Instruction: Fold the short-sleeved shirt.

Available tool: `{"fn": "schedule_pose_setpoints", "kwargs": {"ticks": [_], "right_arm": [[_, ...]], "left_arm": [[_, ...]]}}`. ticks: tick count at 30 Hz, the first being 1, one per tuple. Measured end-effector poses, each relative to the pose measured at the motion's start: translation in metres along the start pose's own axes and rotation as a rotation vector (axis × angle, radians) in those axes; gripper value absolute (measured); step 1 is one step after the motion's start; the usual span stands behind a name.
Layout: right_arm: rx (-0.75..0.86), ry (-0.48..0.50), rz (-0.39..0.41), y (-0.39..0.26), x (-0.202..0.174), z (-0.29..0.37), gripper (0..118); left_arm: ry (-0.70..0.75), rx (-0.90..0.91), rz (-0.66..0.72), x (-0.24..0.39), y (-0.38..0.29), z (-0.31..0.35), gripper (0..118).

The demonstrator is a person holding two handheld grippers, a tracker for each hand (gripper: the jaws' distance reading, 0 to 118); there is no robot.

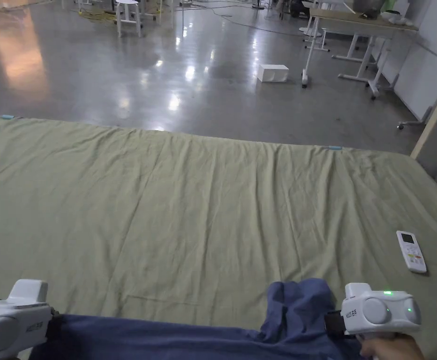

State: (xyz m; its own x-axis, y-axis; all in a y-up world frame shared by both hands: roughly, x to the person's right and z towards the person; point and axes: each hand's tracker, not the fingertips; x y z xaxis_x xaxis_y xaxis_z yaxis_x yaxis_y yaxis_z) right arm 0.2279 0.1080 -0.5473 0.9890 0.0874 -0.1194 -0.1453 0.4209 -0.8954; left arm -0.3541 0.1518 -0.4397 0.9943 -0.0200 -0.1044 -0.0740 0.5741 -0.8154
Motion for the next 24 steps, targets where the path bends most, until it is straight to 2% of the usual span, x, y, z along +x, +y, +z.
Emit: {"fn": "schedule_pose_setpoints", "kwargs": {"ticks": [2,4,5,7,8,11,13,15,24], "right_arm": [[-0.021,-0.013,-0.004,0.003,-0.004,-0.005,64],[-0.028,-0.023,0.004,0.005,-0.005,-0.004,59],[-0.024,-0.024,-0.002,0.006,-0.005,-0.001,49],[-0.001,-0.008,-0.005,0.005,-0.012,0.005,8],[0.003,-0.005,0.01,0.004,-0.015,0.004,1],[0.029,-0.024,0.021,-0.002,-0.019,0.005,0],[0.083,-0.003,-0.037,-0.007,-0.015,0.015,0],[0.129,0.025,-0.059,-0.01,-0.013,0.031,0],[0.256,0.069,-0.03,-0.037,-0.004,0.117,0]], "left_arm": [[0.001,0.0,0.006,-0.001,-0.001,-0.001,5],[0.004,-0.002,0.016,0.0,-0.002,-0.001,5],[0.004,-0.002,0.017,0.0,-0.002,-0.001,5],[0.01,0.0,0.016,0.001,-0.003,-0.002,5],[0.01,0.0,0.015,0.003,-0.003,-0.001,4],[0.006,-0.001,0.016,0.005,-0.005,-0.001,5],[0.004,0.003,0.015,0.006,-0.007,0.002,5],[0.001,0.011,0.013,0.005,-0.007,0.007,5],[-0.044,0.081,0.049,-0.012,-0.015,0.052,4]]}}
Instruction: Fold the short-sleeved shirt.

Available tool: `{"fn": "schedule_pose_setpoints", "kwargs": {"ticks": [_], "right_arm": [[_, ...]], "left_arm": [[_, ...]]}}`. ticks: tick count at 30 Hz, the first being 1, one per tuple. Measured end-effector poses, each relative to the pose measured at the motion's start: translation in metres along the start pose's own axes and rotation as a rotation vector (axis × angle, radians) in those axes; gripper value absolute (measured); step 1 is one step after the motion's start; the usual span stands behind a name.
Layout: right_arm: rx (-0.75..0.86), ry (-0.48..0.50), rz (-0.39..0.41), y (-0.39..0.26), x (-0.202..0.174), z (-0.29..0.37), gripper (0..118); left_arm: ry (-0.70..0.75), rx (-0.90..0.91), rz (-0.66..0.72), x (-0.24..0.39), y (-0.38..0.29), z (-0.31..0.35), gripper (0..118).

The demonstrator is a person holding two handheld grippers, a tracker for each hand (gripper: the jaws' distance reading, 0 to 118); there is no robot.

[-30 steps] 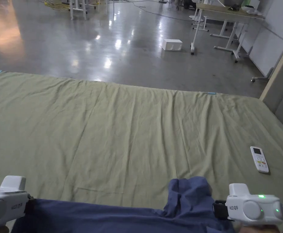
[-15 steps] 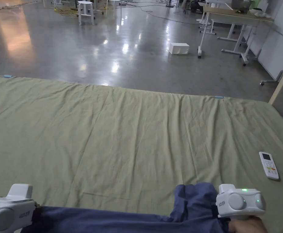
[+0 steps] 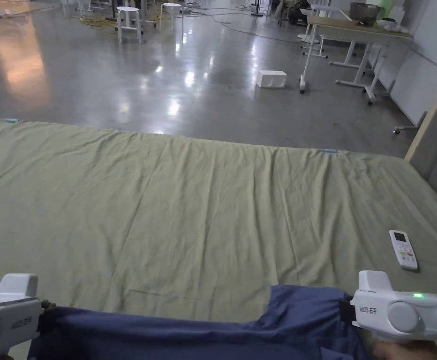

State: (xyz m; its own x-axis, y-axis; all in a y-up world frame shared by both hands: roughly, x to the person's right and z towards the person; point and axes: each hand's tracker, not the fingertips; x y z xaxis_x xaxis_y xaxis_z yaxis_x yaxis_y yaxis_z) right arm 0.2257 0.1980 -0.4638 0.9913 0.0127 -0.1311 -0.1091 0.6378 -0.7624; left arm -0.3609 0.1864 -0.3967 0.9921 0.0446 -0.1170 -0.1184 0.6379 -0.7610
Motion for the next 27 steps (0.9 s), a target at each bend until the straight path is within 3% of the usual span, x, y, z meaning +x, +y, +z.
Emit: {"fn": "schedule_pose_setpoints", "kwargs": {"ticks": [9,15,27], "right_arm": [[0.069,0.01,0.038,-0.043,0.001,0.1,0],[0.031,0.012,0.072,-0.09,-0.001,0.144,0],[-0.257,-0.028,0.13,-0.187,-0.005,0.121,0]], "left_arm": [[-0.055,0.062,0.014,-0.02,-0.033,0.063,5],[-0.093,0.04,-0.005,-0.031,-0.065,0.087,5],[-0.104,-0.167,-0.111,-0.04,-0.139,0.083,5]]}}
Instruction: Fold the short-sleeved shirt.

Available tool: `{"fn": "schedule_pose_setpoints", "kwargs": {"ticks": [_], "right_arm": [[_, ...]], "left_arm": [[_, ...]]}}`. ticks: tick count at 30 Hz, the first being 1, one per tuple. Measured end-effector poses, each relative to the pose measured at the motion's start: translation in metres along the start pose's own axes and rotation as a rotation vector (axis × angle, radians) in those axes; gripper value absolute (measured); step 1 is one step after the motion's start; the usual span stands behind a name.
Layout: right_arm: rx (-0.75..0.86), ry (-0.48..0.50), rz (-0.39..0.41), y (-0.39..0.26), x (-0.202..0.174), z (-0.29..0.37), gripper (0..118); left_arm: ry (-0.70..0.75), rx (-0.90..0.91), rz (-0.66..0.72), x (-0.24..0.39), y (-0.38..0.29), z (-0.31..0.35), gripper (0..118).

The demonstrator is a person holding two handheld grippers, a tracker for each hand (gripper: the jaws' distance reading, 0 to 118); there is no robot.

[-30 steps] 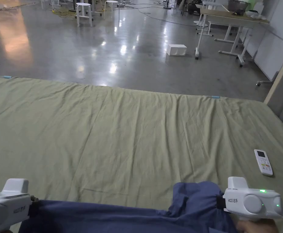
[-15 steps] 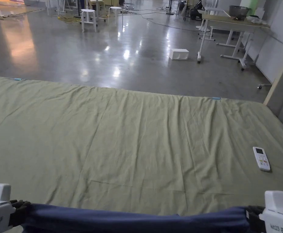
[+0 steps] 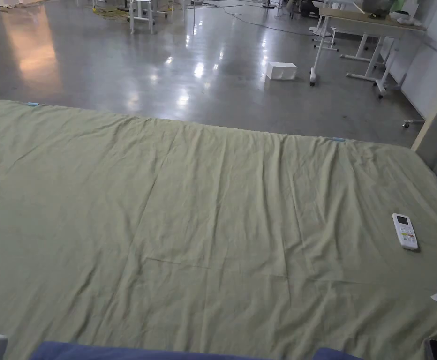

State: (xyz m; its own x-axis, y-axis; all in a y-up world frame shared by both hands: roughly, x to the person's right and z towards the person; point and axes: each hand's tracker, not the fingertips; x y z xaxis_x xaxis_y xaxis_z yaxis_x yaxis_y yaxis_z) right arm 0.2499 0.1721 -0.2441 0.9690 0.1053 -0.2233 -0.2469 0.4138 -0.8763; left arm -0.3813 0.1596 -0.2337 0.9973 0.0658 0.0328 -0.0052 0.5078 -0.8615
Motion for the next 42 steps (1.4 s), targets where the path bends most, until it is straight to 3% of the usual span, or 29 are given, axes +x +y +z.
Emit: {"fn": "schedule_pose_setpoints", "kwargs": {"ticks": [15,17,18,20,21,22,25,29,34,37,38,42], "right_arm": [[-0.021,-0.074,-0.004,-0.005,-0.023,-0.049,4],[-0.025,-0.105,-0.001,0.0,-0.023,-0.038,21],[-0.011,-0.161,0.011,0.003,-0.023,-0.028,43],[0.04,-0.214,0.011,0.011,-0.016,-0.013,76],[0.082,-0.23,0.001,0.017,-0.015,-0.002,85],[0.117,-0.235,-0.007,0.023,-0.014,0.007,87],[0.289,-0.27,-0.049,0.044,-0.02,0.037,87],[0.601,-0.245,-0.09,0.072,-0.045,0.062,87],[0.876,-0.227,-0.164,0.107,-0.085,0.076,87],[0.996,-0.252,-0.148,0.129,-0.11,0.08,83],[1.044,-0.264,-0.131,0.136,-0.117,0.083,79],[1.077,-0.277,-0.144,0.154,-0.133,0.08,34]], "left_arm": [[0.096,-0.022,-0.035,0.021,-0.014,-0.033,7],[0.082,-0.015,0.009,0.02,-0.009,-0.025,14],[0.076,0.004,0.033,0.02,-0.005,-0.018,27],[0.089,0.056,0.055,0.021,0.005,-0.008,51],[0.093,0.097,0.059,0.02,0.012,-0.003,57],[0.089,0.131,0.057,0.022,0.018,0.002,57],[0.093,0.256,0.046,0.035,0.043,0.015,57],[0.119,0.451,0.03,0.065,0.076,0.028,57],[0.184,0.676,-0.011,0.112,0.107,0.046,56],[0.192,0.784,0.005,0.13,0.12,0.054,52],[0.193,0.813,0.002,0.134,0.124,0.056,48],[0.232,0.851,-0.01,0.146,0.135,0.055,17]]}}
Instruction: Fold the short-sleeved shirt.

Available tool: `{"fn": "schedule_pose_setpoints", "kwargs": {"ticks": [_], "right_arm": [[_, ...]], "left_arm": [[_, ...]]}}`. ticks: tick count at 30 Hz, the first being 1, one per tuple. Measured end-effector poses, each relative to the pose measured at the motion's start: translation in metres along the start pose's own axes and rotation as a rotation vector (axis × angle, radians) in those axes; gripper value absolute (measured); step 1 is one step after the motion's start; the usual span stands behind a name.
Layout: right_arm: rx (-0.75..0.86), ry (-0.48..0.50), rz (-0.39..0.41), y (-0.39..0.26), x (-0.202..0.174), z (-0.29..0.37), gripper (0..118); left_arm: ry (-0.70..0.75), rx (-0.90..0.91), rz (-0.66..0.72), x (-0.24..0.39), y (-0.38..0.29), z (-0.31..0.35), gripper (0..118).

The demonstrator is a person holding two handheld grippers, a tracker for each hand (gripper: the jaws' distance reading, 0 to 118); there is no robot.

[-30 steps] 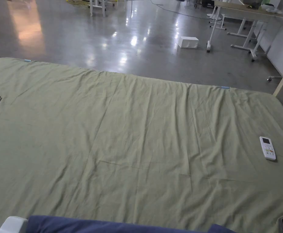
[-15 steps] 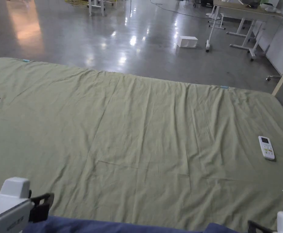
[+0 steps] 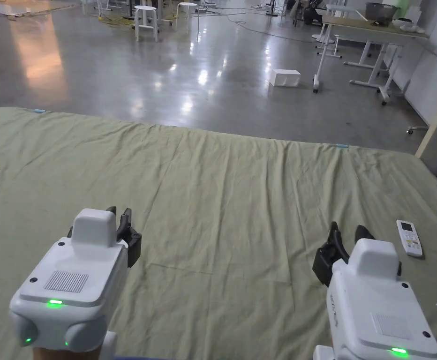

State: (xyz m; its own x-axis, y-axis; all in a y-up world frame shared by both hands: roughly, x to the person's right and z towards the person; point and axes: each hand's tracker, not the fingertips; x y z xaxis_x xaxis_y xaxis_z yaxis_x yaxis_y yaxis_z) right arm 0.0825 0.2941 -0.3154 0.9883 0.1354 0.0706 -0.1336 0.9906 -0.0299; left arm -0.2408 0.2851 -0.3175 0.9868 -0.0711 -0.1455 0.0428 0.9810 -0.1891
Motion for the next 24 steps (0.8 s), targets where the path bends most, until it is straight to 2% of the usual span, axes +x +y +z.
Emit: {"fn": "schedule_pose_setpoints", "kwargs": {"ticks": [3,5,16,24], "right_arm": [[0.031,-0.009,-0.018,0.002,-0.005,-0.007,9],[0.043,-0.011,-0.025,0.004,-0.008,-0.009,1],[0.053,0.019,-0.028,0.014,-0.01,-0.014,0],[0.029,0.053,0.024,0.01,-0.014,-0.017,0]], "left_arm": [[0.002,0.019,0.019,0.002,0.002,-0.002,6],[0.021,0.025,0.038,0.002,0.002,-0.003,2],[0.013,0.042,0.049,-0.006,0.016,-0.008,0],[-0.09,-0.159,0.088,-0.062,0.002,-0.013,0]]}}
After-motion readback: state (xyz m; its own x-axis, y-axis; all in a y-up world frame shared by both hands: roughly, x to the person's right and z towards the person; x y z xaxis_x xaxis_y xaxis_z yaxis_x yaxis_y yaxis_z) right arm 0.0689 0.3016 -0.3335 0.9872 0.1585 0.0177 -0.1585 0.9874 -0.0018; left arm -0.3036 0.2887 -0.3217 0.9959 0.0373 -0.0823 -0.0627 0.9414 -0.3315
